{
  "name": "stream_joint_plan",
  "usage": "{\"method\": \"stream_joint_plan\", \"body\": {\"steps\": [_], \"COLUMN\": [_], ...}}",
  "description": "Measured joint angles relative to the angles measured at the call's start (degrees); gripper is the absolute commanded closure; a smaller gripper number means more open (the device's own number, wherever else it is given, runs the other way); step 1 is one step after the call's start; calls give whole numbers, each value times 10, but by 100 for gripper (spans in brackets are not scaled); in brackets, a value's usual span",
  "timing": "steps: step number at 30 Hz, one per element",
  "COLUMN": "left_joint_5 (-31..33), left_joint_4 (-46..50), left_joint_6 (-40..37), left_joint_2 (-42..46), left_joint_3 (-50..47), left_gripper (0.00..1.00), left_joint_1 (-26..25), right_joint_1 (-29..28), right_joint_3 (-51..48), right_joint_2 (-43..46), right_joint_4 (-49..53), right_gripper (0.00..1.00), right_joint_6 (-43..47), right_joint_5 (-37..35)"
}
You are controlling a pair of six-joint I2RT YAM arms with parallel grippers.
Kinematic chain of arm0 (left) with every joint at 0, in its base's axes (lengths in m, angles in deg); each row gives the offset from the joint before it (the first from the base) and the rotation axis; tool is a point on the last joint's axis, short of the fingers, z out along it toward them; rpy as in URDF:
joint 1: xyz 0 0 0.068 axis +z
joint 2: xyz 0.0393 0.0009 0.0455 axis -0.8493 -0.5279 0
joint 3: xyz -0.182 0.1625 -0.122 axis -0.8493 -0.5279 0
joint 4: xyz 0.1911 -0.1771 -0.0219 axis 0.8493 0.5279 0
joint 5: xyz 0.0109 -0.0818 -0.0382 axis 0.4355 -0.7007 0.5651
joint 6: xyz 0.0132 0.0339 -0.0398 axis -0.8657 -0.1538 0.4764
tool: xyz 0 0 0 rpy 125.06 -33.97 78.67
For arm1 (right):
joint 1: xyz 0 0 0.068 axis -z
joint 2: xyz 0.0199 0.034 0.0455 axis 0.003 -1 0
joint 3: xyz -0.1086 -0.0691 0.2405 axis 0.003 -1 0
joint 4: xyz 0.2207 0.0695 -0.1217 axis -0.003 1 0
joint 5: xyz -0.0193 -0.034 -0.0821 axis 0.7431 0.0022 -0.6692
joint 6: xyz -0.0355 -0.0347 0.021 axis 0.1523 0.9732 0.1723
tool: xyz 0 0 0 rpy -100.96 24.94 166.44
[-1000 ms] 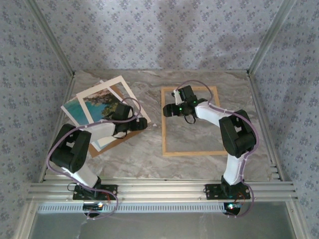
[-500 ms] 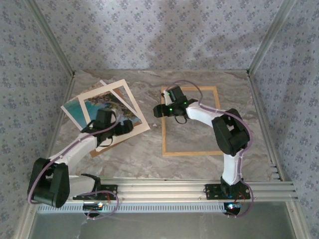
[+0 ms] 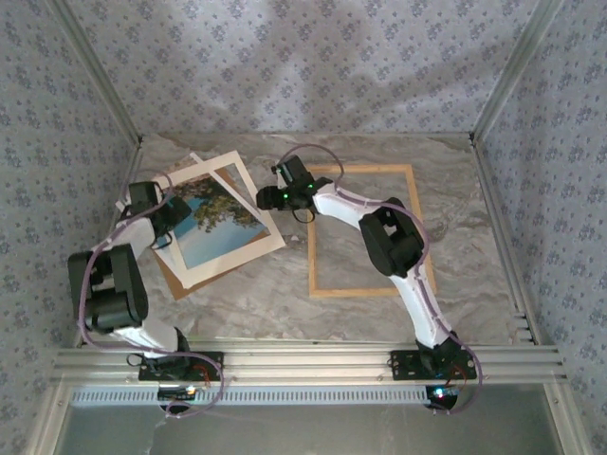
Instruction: Put the photo into the frame
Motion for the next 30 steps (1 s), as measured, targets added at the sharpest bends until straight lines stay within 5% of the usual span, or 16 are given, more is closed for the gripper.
{"method": "stream_joint_plan", "body": {"steps": [14, 30], "left_joint_5": [-37, -136], "left_joint_4": [61, 23], "left_joint_6": [-39, -40], "left_joint_2": [-95, -113], "left_joint_3": [73, 78], "left_gripper": [3, 12], "left_joint_1": [10, 14], "right_joint_1": [-7, -10], "right_joint_3": [159, 170], "right_joint_2": [-103, -106], "right_joint_4": [92, 118], "right_gripper": [34, 38], "right_joint_6": [-41, -52], "right_joint_5": [12, 50]}}
